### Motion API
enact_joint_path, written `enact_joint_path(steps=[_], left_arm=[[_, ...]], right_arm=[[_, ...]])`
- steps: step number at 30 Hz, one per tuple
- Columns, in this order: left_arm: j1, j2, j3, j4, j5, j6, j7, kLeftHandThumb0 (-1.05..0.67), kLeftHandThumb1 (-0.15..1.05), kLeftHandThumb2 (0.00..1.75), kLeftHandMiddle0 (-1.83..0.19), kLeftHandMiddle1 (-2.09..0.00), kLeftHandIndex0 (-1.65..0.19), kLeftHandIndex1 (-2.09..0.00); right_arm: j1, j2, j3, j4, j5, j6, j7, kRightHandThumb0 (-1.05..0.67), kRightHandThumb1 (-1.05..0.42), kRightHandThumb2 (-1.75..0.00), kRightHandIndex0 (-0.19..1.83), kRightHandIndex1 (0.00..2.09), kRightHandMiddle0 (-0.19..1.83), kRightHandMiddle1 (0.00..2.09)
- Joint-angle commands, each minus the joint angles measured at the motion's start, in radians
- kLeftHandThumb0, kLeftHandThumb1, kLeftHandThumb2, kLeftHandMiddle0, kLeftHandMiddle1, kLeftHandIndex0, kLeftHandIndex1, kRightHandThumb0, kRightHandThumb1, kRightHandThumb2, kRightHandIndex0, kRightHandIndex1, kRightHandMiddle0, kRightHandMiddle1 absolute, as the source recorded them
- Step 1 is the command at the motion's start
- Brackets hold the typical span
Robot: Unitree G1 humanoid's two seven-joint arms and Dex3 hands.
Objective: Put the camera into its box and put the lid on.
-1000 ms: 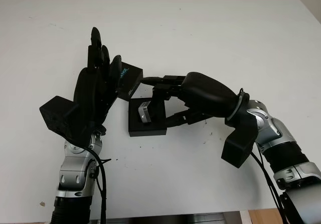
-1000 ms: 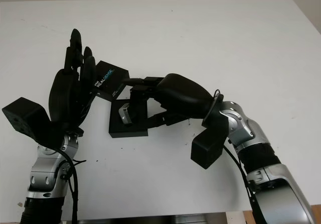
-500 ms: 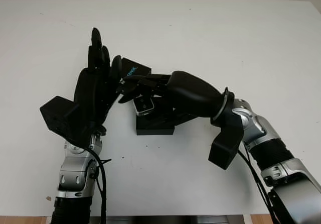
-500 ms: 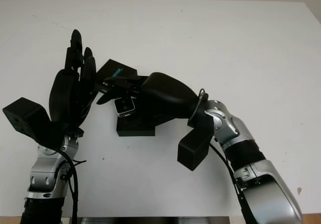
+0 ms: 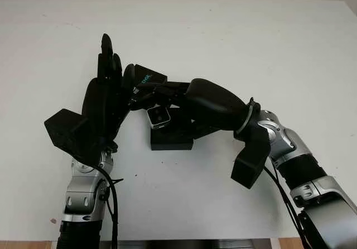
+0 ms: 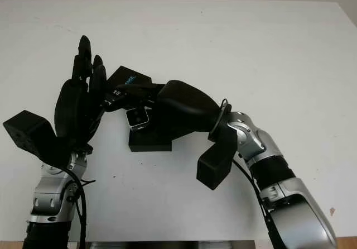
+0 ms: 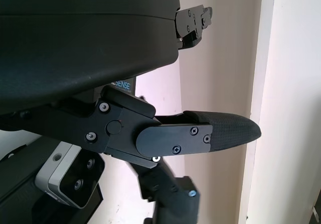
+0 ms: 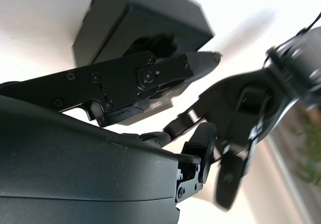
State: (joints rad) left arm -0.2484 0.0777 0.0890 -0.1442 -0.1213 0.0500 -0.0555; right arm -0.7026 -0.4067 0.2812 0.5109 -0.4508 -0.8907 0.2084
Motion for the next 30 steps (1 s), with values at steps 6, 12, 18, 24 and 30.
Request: enact_joint_path(steps=[6, 12, 18, 24, 30], left_arm=[[0.006, 0.000, 0.005, -0.022, -0.001, -0.010, 0.002, -0.78, 1.05, 0.46, 0.19, 0.00, 0.19, 0.00], [0.014, 0.006, 0.010, -0.044, -0.009, 0.017, 0.000, -0.78, 1.05, 0.46, 0.19, 0.00, 0.19, 0.00], [0.013, 0.014, 0.017, -0.051, -0.018, 0.027, -0.013, -0.79, 1.05, 0.49, 0.19, 0.00, 0.19, 0.00], [0.009, 0.016, 0.025, -0.050, -0.015, 0.036, -0.006, -0.80, 1.05, 0.50, 0.19, 0.00, 0.19, 0.00], [0.000, 0.022, 0.031, -0.046, -0.015, 0.044, -0.007, -0.80, 1.05, 0.50, 0.19, 0.00, 0.19, 0.00]], right_arm=[[0.017, -0.015, -0.054, -0.113, 0.066, 0.190, 0.051, -0.79, -0.94, -0.04, 0.27, 0.00, -0.01, 0.80], [0.076, -0.031, -0.087, -0.226, 0.186, 0.395, 0.183, -0.81, -0.91, -0.05, 0.09, 0.00, -0.01, 0.67], [0.133, -0.035, -0.108, -0.267, 0.303, 0.528, 0.299, -0.80, -0.87, -0.05, -0.09, 0.03, 0.06, 0.43], [0.179, -0.017, -0.114, -0.264, 0.359, 0.575, 0.337, -0.81, -0.86, -0.05, -0.12, 0.04, 0.13, 0.34], [0.235, 0.033, -0.111, -0.250, 0.374, 0.591, 0.310, -0.83, -0.87, -0.05, -0.07, 0.06, 0.22, 0.38]])
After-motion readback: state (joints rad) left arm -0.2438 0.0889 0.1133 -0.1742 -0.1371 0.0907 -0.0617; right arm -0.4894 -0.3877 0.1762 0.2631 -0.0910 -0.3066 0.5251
